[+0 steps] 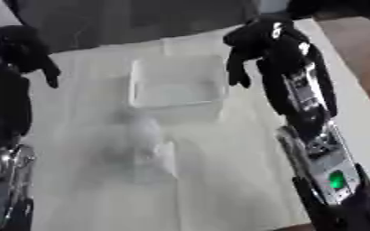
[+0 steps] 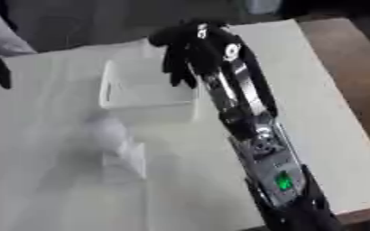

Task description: Pick up objects on the table and place them in the box.

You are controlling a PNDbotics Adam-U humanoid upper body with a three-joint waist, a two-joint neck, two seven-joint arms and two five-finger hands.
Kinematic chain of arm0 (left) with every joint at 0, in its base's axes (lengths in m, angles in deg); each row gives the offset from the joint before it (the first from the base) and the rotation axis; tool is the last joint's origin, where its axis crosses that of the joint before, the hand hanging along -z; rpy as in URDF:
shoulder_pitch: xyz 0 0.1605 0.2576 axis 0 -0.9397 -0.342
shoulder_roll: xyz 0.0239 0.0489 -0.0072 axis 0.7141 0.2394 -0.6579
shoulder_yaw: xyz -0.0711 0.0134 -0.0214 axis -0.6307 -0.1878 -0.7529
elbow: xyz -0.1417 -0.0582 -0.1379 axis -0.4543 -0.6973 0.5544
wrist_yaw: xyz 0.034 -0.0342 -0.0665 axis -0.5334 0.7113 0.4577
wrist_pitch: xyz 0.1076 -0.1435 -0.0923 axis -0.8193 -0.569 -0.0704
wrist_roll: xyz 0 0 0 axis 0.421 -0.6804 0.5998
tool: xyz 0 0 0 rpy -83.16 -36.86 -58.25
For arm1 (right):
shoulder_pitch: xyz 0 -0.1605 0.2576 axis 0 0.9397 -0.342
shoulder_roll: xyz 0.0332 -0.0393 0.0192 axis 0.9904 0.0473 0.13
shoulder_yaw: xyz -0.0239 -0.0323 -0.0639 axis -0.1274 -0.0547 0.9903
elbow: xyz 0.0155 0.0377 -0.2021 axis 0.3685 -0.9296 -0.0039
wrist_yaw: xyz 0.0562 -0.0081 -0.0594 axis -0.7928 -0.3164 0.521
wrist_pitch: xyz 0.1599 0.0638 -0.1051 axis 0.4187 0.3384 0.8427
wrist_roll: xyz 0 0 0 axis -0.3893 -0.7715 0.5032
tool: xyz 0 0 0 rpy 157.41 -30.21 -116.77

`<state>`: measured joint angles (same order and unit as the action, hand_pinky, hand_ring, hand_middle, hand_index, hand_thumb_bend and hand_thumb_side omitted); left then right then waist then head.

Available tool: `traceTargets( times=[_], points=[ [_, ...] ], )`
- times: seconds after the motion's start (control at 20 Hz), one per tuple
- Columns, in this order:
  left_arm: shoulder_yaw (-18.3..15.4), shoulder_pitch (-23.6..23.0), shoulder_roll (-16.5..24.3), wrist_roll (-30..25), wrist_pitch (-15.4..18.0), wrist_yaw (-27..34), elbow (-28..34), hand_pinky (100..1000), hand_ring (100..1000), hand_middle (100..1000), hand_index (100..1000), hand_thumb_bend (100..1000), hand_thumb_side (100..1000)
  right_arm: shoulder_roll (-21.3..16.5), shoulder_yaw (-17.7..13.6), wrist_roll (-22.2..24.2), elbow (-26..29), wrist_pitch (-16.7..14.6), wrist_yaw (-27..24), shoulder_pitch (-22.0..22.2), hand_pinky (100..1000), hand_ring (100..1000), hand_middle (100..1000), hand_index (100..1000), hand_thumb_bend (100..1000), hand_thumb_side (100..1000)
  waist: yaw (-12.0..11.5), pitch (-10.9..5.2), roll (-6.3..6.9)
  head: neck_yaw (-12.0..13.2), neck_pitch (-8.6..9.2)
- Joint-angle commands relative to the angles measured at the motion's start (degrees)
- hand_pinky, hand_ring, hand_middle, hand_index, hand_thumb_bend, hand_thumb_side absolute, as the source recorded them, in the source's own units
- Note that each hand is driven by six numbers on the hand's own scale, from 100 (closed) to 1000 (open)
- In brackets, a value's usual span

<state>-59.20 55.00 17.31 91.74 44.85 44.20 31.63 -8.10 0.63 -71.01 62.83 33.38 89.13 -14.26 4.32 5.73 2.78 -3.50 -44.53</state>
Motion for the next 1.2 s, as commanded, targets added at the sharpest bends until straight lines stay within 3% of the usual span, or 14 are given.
traceTargets(
  times=[0.05, 0.2, 0.45, 0.65, 0.75, 0.85, 0.9, 0.95, 1.2],
  points=[
    [-0.5, 0.4, 2.3, -0.3, -0.1, -1.0, 0.8, 233, 417, 476, 693, 243, 973, -0.2, -0.5, -0.4, 0.9, 0.1, 0.4, -0.8, 100, 304, 404, 690, 100, 934, 0.2, -0.45, 0.13, 1.4, 0.41],
    [-0.8, 0.4, 6.5, -3.4, -1.5, -5.3, 0.4, 322, 470, 522, 716, 410, 833, -0.4, -0.5, -0.6, 0.9, 0.1, 0.6, -0.8, 100, 303, 403, 690, 100, 926, 0.5, -0.39, 0.28, 2.4, 0.41],
    [-0.3, 0.8, 16.6, -13.4, -4.4, -17.5, 0.8, 458, 583, 626, 769, 561, 772, -0.8, -0.3, -0.5, 0.7, 0.0, 0.7, -0.6, 100, 302, 402, 691, 100, 924, 1.3, -0.31, 0.66, 3.1, 0.41],
    [0.7, 1.1, 21.8, -17.9, -5.6, -24.9, 0.8, 514, 653, 703, 814, 637, 764, -0.9, -0.2, -0.3, 0.6, -0.1, 0.7, -0.6, 100, 302, 402, 691, 100, 923, 2.0, -0.10, 0.72, 3.2, 0.41],
    [1.6, 1.4, 23.5, -20.8, -5.3, -27.9, 0.6, 566, 726, 770, 861, 673, 795, -0.9, -0.2, -0.2, 0.6, -0.1, 0.7, -0.6, 100, 301, 401, 691, 100, 921, 2.3, -0.02, 0.76, 3.1, 0.41],
    [2.5, 2.0, 24.7, -25.3, -4.3, -30.7, 0.1, 568, 741, 790, 875, 724, 787, -0.9, -0.2, -0.1, 0.5, 0.0, 0.7, -0.5, 100, 300, 400, 691, 100, 919, 2.4, 0.04, 0.86, 3.0, 0.41],
    [2.7, 2.2, 25.0, -27.1, -3.9, -31.8, -0.3, 570, 739, 787, 873, 712, 791, -0.9, -0.2, 0.0, 0.4, 0.0, 0.7, -0.4, 100, 300, 400, 691, 100, 919, 2.5, 0.05, 0.92, 3.0, 0.41],
    [2.9, 2.5, 25.3, -28.6, -3.7, -32.6, -0.6, 546, 733, 791, 881, 781, 737, -0.9, -0.1, 0.0, 0.4, 0.0, 0.7, -0.3, 100, 300, 400, 691, 100, 917, 2.6, 0.06, 0.99, 3.0, 0.41],
    [3.6, 3.8, 25.1, -31.0, -4.8, -34.0, -2.3, 524, 699, 770, 871, 794, 701, -0.8, -0.1, 0.2, 0.3, 0.2, 0.7, -0.1, 100, 300, 398, 690, 100, 915, 3.1, 0.10, 1.36, 3.4, 0.41]
  ],
)
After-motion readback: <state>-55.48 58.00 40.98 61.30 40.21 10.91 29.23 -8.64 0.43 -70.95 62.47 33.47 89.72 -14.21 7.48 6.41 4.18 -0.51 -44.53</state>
